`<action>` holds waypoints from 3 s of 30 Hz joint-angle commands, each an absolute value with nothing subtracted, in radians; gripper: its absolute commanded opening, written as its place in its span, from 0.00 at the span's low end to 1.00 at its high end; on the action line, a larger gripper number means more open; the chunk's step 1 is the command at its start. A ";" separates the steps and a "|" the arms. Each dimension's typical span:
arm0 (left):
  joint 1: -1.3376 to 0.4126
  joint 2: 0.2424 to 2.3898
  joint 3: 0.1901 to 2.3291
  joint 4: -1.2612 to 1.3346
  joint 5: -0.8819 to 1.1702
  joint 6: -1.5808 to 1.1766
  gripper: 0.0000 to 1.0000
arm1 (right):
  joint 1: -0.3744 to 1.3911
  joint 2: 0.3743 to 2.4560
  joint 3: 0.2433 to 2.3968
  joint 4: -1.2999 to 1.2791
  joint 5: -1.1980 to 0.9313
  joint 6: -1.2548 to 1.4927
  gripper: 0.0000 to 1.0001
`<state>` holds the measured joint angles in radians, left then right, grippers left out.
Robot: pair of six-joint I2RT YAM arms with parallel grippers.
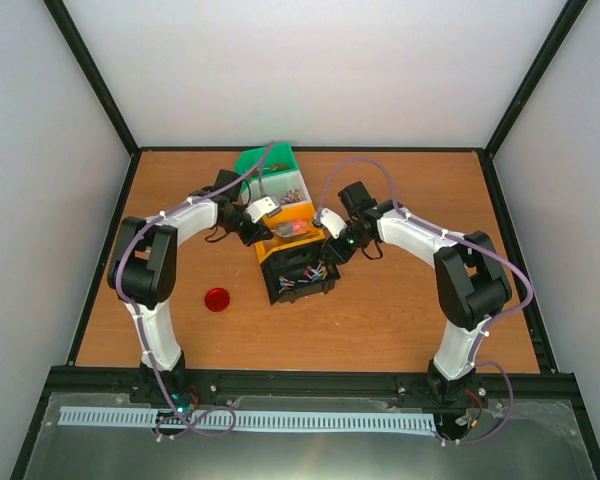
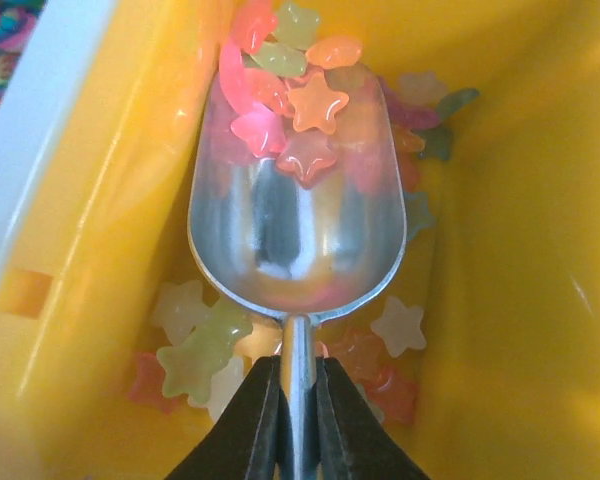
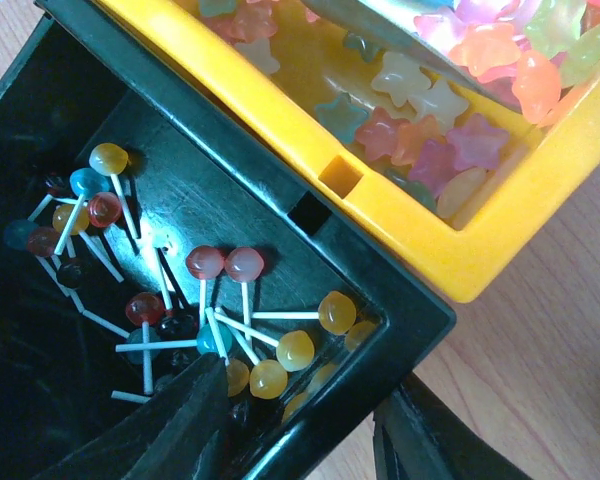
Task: Pack the candies
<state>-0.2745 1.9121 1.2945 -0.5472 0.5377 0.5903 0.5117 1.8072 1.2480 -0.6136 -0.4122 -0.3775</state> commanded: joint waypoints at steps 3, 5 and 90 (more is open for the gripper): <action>-0.234 1.800 1.223 -0.407 0.711 0.669 0.01 | 0.531 1.822 1.250 -0.618 -0.454 -0.396 0.40; -0.225 1.770 1.190 -0.411 0.725 0.702 0.01 | 0.529 1.821 1.254 -0.623 -0.447 -0.400 0.41; -0.500 1.897 1.855 -0.988 0.537 0.618 0.01 | -0.040 1.636 1.262 -0.583 -0.723 -0.135 0.63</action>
